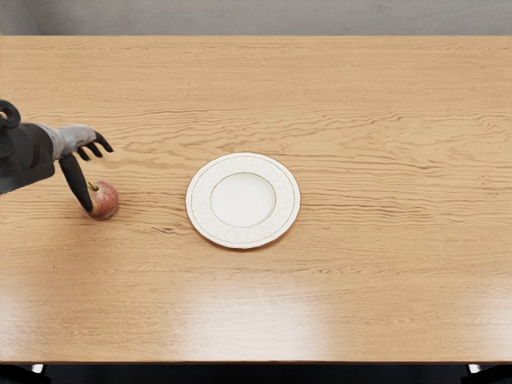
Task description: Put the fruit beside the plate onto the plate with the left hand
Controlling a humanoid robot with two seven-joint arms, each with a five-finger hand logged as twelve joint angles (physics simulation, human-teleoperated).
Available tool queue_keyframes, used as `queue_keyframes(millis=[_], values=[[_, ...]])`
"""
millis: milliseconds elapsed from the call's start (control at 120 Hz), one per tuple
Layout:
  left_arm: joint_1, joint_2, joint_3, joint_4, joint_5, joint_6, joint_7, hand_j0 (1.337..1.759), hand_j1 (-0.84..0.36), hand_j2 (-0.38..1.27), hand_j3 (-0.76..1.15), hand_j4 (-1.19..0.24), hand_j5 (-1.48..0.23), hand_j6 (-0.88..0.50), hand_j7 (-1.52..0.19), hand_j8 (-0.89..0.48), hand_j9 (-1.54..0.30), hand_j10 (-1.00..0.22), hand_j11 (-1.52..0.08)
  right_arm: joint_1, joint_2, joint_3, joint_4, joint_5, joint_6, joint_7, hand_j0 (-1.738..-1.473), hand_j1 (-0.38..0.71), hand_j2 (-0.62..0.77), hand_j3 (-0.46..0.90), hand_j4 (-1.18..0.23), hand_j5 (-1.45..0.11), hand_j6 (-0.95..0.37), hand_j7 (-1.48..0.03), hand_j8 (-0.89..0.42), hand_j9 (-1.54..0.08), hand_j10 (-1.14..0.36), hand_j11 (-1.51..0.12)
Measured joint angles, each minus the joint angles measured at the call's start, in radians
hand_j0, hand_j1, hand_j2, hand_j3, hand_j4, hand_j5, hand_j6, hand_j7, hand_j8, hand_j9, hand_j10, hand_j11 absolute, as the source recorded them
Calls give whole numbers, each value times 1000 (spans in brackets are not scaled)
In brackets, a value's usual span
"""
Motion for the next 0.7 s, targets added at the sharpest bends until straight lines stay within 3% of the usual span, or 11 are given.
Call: queue_keyframes(millis=[325, 700], values=[[38, -72, 11, 29, -37, 95, 68, 1658, 56, 50, 0, -245, -318, -246, -318, -246, -318, -245, -318, 0, 0, 0, 0, 0, 0, 0, -1658, -305, -7, 0, -37, -48, -37, -48, -37, -48, -37, -48], [78, -118, -12, 91, -41, 1, 77, 1658, 56, 50, 0, -245, -318, -246, -318, -246, -318, -245, -318, 0, 0, 0, 0, 0, 0, 0, -1658, -305, -7, 0, -37, -48, -37, -47, -37, -48, -37, -47]])
